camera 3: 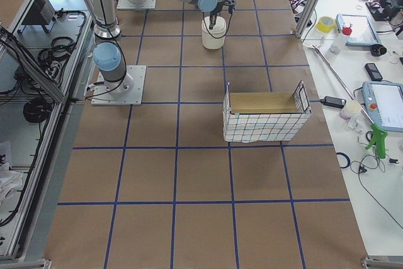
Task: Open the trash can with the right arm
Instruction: 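Press the lid's near edge with the right gripper to flip it open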
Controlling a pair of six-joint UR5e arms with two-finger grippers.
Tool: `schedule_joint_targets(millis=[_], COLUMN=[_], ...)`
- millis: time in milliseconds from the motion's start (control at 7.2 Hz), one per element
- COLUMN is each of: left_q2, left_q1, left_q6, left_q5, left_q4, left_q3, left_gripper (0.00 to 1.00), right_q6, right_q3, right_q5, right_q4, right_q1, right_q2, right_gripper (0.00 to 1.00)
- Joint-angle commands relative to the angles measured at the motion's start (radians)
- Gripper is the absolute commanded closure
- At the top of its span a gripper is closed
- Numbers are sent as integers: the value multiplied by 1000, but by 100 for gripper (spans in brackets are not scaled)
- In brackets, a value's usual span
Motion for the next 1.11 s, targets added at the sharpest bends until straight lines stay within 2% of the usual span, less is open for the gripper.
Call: schedule_joint_targets(millis=[0, 278, 417, 556, 694, 833, 972], left_q2=[0, 0, 0, 0, 0, 0, 0], left_q1=[0, 0, 0, 0, 0, 0, 0], left_q6=[0, 0, 0, 0, 0, 0, 0], left_q5=[0, 0, 0, 0, 0, 2, 0], left_q4=[0, 0, 0, 0, 0, 0, 0], left_q3=[0, 0, 0, 0, 0, 0, 0], left_gripper=[0, 0, 0, 0, 0, 0, 0], right_q6=[0, 0, 3, -8, -12, -12, -14], right_q3=[2, 2, -17, -36, -47, -82, -133], right_q5=[1, 0, -3, -13, -29, -52, -97], right_q4=[1, 1, 5, 19, 8, 37, 94], right_q1=[0, -1, -1, -1, -7, -16, -29], right_q2=[6, 11, -1, -46, -114, -168, -175], right_gripper=[100, 100, 94, 53, 4, 0, 0])
